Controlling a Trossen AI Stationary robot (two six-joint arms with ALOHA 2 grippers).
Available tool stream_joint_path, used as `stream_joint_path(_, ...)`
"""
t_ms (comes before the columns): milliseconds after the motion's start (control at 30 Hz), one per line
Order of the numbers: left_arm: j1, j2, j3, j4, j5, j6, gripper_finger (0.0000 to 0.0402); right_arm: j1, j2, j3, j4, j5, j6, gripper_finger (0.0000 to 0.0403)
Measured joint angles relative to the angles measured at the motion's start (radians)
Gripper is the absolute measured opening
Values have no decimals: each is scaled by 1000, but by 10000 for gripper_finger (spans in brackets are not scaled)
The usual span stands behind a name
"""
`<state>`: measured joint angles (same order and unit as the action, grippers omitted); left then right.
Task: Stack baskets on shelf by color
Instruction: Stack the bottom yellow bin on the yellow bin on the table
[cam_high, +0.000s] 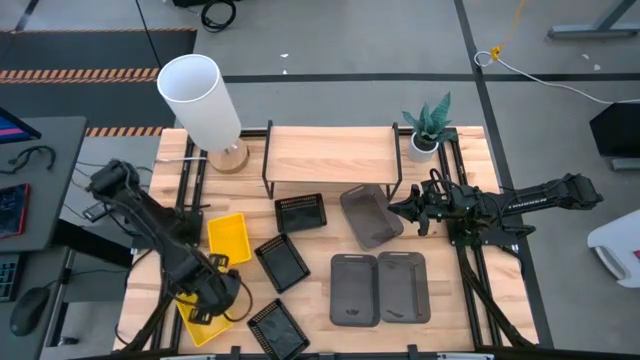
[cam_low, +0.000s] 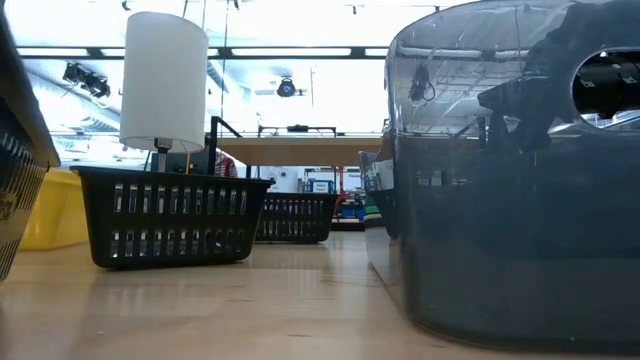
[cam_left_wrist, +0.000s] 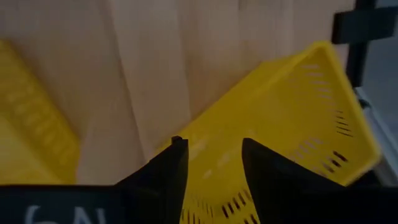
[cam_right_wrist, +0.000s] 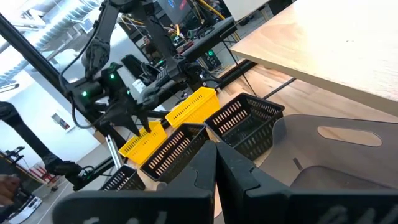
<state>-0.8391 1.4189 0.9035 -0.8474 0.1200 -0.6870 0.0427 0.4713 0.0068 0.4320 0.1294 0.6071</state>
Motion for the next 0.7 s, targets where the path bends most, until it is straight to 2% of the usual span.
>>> stream_joint_path(367,-14,138,47,-4,-38,313,153,0,0,0,0,0,0,14)
stream_joint_path(700,-18,167,48,-3,-38,585,97,0,0,0,0,0,0,14)
